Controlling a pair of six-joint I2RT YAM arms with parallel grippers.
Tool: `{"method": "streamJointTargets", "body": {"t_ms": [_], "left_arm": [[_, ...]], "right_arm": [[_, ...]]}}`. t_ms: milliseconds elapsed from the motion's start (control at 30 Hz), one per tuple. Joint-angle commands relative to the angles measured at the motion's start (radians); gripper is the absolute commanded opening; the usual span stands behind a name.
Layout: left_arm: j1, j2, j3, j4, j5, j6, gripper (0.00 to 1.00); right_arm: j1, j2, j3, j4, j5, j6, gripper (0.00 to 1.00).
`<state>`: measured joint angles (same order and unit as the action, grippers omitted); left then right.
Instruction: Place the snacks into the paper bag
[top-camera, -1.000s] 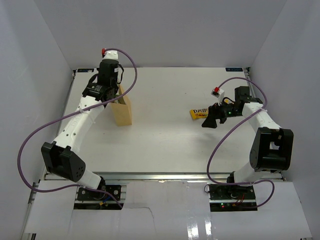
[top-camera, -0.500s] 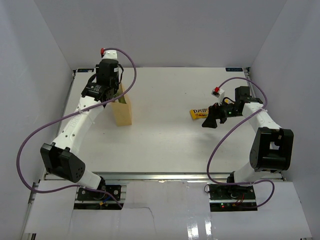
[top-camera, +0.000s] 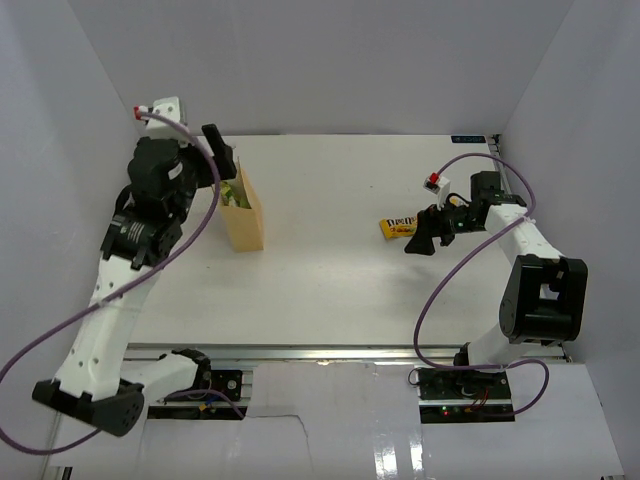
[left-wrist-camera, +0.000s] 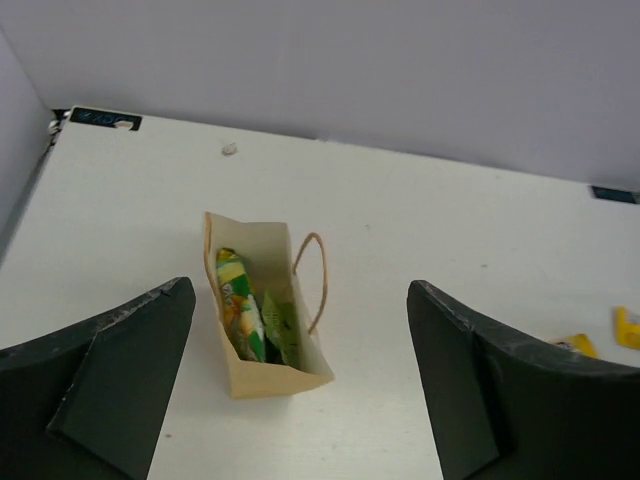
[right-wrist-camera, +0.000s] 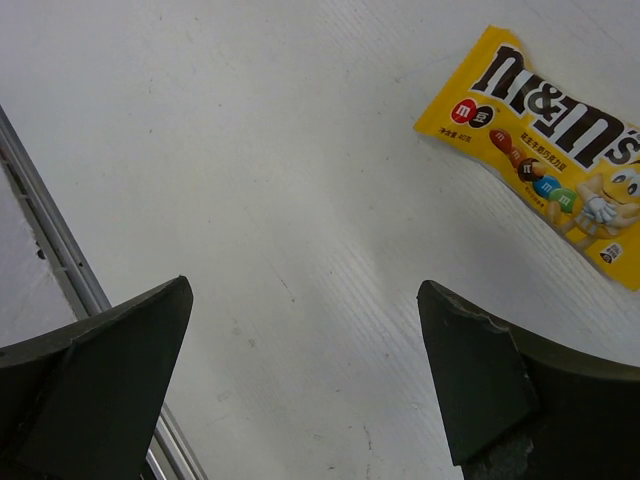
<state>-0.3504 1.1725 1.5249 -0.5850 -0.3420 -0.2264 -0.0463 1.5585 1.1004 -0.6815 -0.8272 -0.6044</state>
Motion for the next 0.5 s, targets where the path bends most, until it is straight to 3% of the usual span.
{"method": "streamJointTargets", "body": {"t_ms": [0, 67, 300, 467], "left_arm": [[-0.002, -0.155, -0.103, 0.027, 0.136, -0.109, 0.98], [-0.002, -0.215, -0.184, 0.033, 0.187, -0.157, 0.98], [-0.002, -0.443, -0.345, 0.039, 0.245, -0.241, 0.98], [-0.002, -0.519, -0.426, 0.039, 0.271, -0.286, 0.98]], "right_arm": [[-0.007, 0.012, 0.062, 0.005, 0.029, 0.035, 1.00], [-0.007, 0.032, 0.085, 0.007, 0.059, 0.055, 0.95], [-0.006, 0.049, 0.111, 0.045, 0.216, 0.133, 0.97], [-0.006, 0.063, 0.122, 0.065, 0.289, 0.184, 0.97]]}}
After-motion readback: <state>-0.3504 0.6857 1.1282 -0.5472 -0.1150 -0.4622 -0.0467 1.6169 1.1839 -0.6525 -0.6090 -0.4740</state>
